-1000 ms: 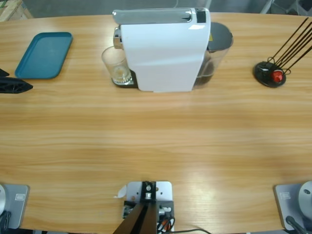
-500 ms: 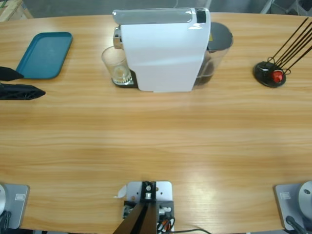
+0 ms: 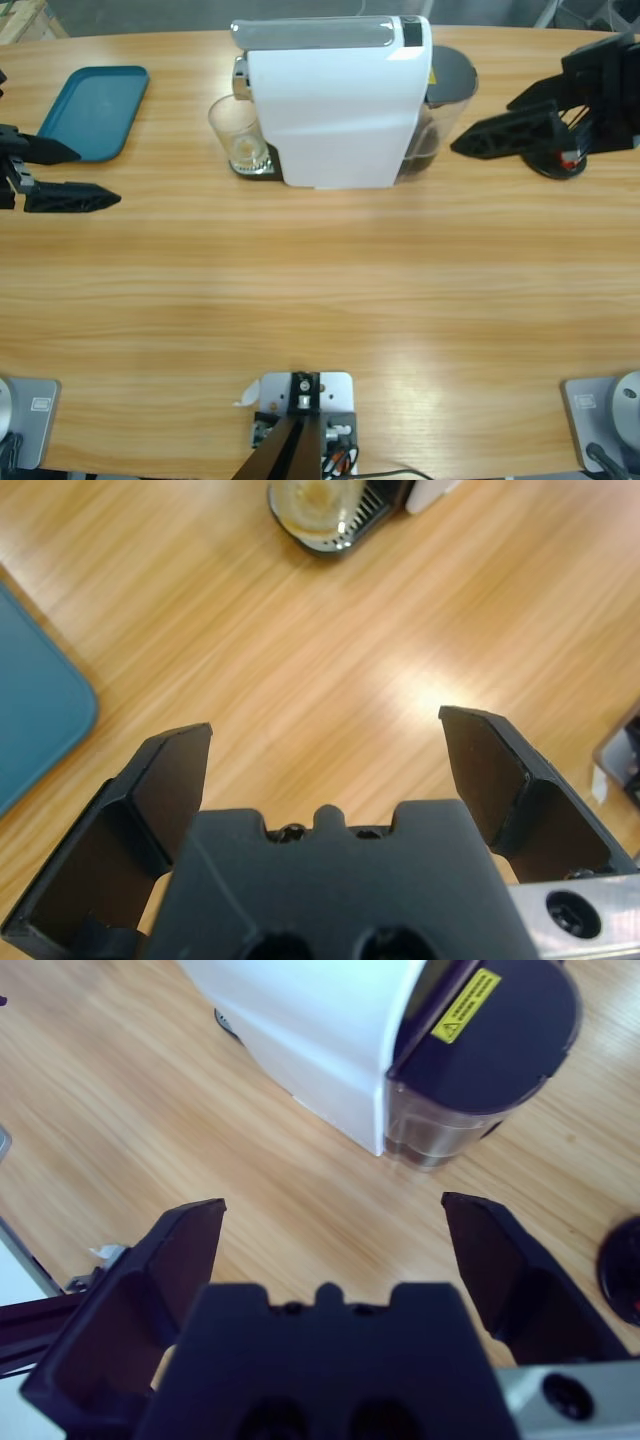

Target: Pour coffee

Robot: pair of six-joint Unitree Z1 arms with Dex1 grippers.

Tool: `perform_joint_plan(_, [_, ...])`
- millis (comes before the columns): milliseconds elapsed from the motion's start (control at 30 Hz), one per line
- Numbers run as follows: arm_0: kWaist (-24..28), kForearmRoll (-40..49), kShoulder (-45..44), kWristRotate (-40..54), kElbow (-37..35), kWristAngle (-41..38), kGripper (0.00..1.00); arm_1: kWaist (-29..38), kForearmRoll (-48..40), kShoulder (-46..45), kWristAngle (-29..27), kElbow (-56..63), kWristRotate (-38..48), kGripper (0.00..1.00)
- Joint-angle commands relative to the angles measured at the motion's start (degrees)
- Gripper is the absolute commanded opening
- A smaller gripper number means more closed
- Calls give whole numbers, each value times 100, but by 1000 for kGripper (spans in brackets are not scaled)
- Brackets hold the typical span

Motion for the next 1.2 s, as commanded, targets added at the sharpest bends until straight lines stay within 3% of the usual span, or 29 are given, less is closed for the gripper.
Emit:
perform_joint_plan(33, [-108, -70, 138, 84, 174, -81, 1000, 233, -755, -304, 244, 978, 25, 1000])
perform_joint_plan(367, [-117, -79, 59, 84, 240, -48, 1000, 235, -1052, -677, 520, 1588, 136, 1000])
perform_joint_plan(533, [-425, -79, -183, 70, 216, -63, 1000, 233, -1597, -756, 631, 2092, 220, 1000])
perform_joint_plan(1200, [-425, -88, -11, 58, 277, 95, 1000, 235, -1831, -828, 613, 2210, 162, 1000])
